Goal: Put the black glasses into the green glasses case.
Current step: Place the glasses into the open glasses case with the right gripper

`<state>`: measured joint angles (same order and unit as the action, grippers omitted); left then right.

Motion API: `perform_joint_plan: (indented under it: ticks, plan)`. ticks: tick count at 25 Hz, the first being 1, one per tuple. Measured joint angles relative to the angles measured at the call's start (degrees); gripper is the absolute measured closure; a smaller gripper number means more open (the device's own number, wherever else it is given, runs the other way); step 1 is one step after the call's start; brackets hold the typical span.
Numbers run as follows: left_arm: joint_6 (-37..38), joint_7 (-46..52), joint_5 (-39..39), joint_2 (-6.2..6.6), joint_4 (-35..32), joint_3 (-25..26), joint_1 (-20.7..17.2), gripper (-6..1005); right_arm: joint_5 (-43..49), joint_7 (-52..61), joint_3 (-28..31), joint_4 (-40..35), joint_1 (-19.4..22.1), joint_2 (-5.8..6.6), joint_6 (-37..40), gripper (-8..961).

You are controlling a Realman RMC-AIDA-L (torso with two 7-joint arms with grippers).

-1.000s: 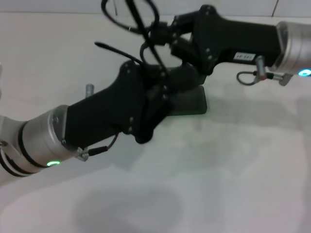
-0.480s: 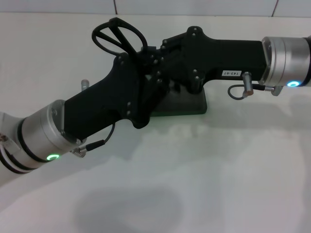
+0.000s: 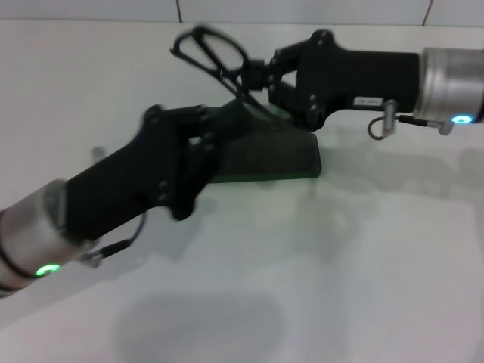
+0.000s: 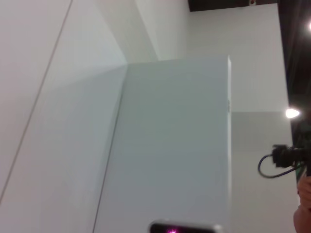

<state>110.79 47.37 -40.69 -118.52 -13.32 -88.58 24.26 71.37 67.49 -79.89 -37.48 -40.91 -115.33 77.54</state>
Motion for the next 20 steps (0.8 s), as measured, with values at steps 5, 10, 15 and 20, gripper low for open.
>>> perform_joint_plan:
  ticks: [5,10,15,20]
  plan:
    - [3.2,-1.1,-0.1,2.38,-0.3,-0.1,-3.4,971,18.4,10.9,-5.3,-7.0,-2.5,-0.65,-12.5,920]
    - [3.5,-2.8,-0.1,2.71,0.2,0.0,-5.9,971,37.2,29.3,-18.4,-12.1,-8.5,-0.68,-23.6,921]
    - [3.3,-4.2,-0.2,2.03,1.7,0.0,-6.1,970,47.8,38.9,-27.3,-11.1,-13.1,-0.81,-29.7,919]
    - [3.3,-4.2,-0.2,1.85,2.2,0.0,-6.3,970,49.3,40.3,-30.6,-10.9,-13.4,-0.83,-33.1,916]
